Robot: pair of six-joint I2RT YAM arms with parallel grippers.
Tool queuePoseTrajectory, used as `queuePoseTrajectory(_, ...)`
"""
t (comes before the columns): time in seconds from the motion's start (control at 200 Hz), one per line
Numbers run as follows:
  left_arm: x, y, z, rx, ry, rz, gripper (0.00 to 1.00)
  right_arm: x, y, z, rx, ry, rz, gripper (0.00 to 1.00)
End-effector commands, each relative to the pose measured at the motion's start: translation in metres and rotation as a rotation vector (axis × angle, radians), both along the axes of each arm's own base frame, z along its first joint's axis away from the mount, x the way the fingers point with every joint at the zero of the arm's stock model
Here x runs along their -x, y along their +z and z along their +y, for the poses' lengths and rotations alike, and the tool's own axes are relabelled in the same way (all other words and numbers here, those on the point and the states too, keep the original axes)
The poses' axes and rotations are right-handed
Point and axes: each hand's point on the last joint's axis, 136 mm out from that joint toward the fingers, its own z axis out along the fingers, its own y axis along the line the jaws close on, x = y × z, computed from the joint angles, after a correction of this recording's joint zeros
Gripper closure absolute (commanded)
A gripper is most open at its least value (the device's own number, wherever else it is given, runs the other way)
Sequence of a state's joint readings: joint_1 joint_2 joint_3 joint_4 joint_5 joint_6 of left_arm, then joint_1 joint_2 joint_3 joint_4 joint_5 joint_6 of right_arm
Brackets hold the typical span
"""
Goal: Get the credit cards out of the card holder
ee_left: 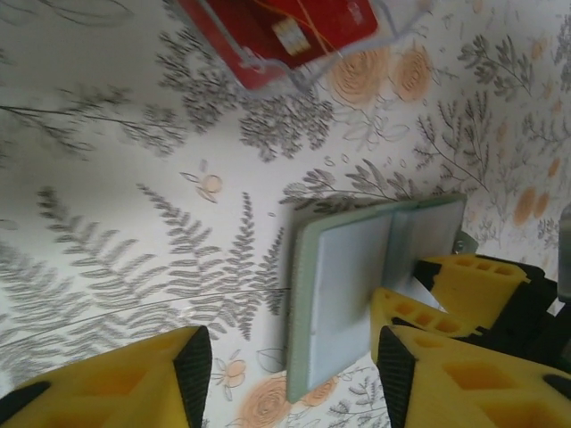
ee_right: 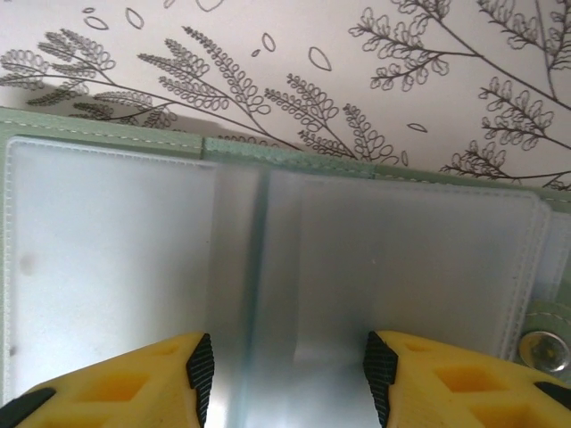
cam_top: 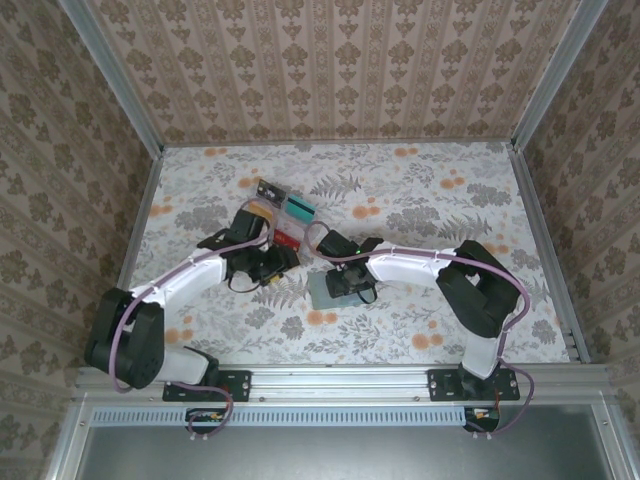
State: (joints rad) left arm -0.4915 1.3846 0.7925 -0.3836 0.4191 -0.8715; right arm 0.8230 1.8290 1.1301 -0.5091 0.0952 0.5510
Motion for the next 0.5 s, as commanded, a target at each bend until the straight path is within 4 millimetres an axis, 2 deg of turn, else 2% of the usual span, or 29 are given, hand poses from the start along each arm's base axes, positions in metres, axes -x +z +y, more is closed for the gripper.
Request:
queuePoseTrajectory(0.0,-0.001,0.004,-0.022,0.053,-0.027,0.006,0.52,0.016,-0.030,-0.032,0.157,-0.025,0.071,0.49)
queuePoseTrajectory(0.185,0.007,-0.008,-0.048,0.057,-0.085,0.041,0.63,0.017,-0.035,-0.036,0.171,-0.033,0.078,0.54)
queuePoseTrajectory(0.495,0.013,-0.034,-0.062,0.012,-0.111,0.101,0.68,0.019,-0.037,-0.032,0.140,-0.039,0.087,0.56)
